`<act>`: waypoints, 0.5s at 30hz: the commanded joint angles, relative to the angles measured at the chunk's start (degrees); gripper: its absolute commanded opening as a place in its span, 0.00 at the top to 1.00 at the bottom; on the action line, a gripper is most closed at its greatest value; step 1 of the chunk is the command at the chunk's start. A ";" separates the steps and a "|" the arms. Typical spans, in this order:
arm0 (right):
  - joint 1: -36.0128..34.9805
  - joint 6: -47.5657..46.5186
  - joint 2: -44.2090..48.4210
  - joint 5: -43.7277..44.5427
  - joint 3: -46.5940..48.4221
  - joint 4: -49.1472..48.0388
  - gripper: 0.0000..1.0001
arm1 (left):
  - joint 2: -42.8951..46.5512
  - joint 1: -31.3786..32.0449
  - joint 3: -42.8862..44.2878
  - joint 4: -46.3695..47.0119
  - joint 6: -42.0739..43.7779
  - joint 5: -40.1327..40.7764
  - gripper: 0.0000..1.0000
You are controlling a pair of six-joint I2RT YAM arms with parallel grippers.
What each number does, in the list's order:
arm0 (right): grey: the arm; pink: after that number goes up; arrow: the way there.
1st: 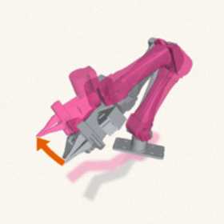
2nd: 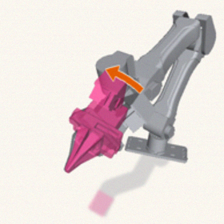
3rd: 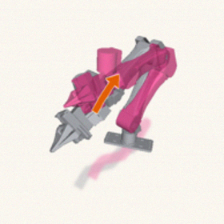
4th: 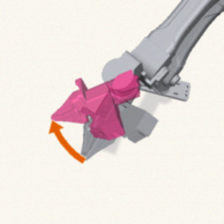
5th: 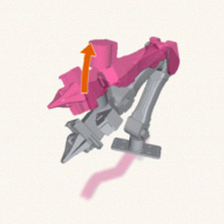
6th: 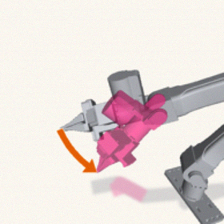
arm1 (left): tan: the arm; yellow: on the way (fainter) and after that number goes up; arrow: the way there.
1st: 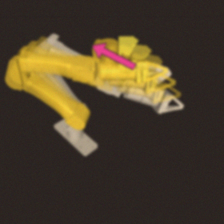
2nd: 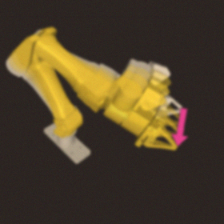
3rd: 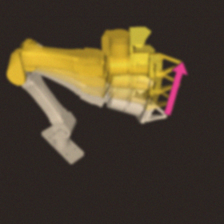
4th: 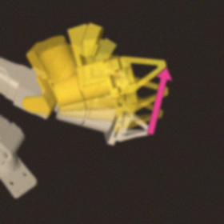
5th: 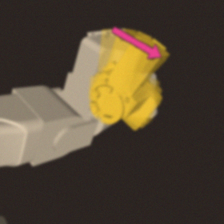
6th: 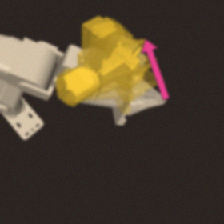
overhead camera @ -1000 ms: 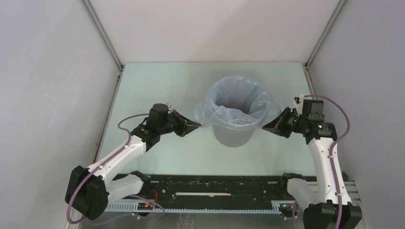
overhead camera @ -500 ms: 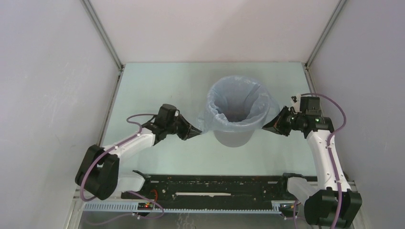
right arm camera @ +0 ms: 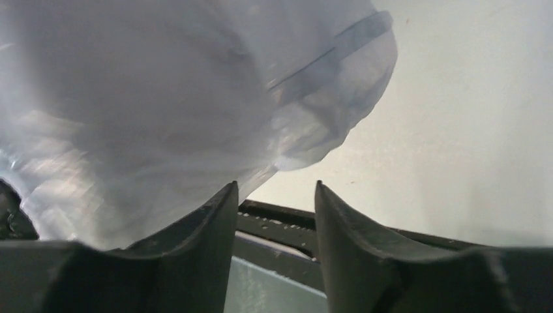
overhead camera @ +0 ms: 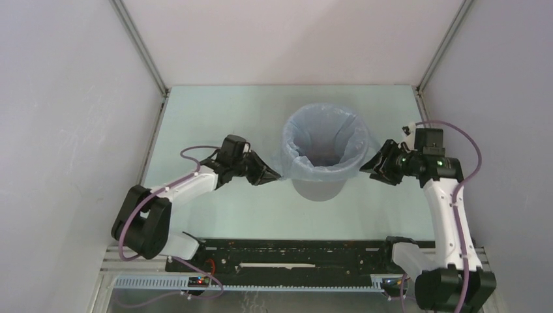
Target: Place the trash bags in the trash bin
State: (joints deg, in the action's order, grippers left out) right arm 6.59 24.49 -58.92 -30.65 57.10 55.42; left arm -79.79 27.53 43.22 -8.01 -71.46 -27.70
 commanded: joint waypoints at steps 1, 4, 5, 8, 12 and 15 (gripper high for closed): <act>-0.39 -1.27 5.61 5.28 6.22 3.93 0.39 | -1.24 0.30 2.44 1.44 2.05 -2.64 0.88; -0.03 -3.30 3.31 8.69 9.59 5.04 0.34 | -1.08 0.24 3.01 1.02 2.54 -3.05 0.86; 0.25 -4.08 2.30 9.64 10.81 4.90 0.33 | -1.05 0.24 3.42 0.39 3.07 -3.06 0.86; 1.10 -5.74 -0.70 10.79 13.56 1.38 0.31 | -1.66 0.16 4.75 -1.45 4.73 -3.67 0.85; 2.92 -6.57 -6.68 11.00 15.53 -1.77 0.30 | -3.17 0.09 5.71 -2.01 5.46 -4.99 0.84; 3.17 -8.00 -10.20 10.92 15.67 -4.26 0.32 | -3.88 -0.14 6.07 -2.17 5.88 -5.84 0.84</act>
State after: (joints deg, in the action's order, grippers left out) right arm 9.06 19.73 -65.60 -21.21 71.02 55.35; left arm -82.59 27.51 46.37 -9.45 -68.01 -30.70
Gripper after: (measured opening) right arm 0.693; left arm 0.159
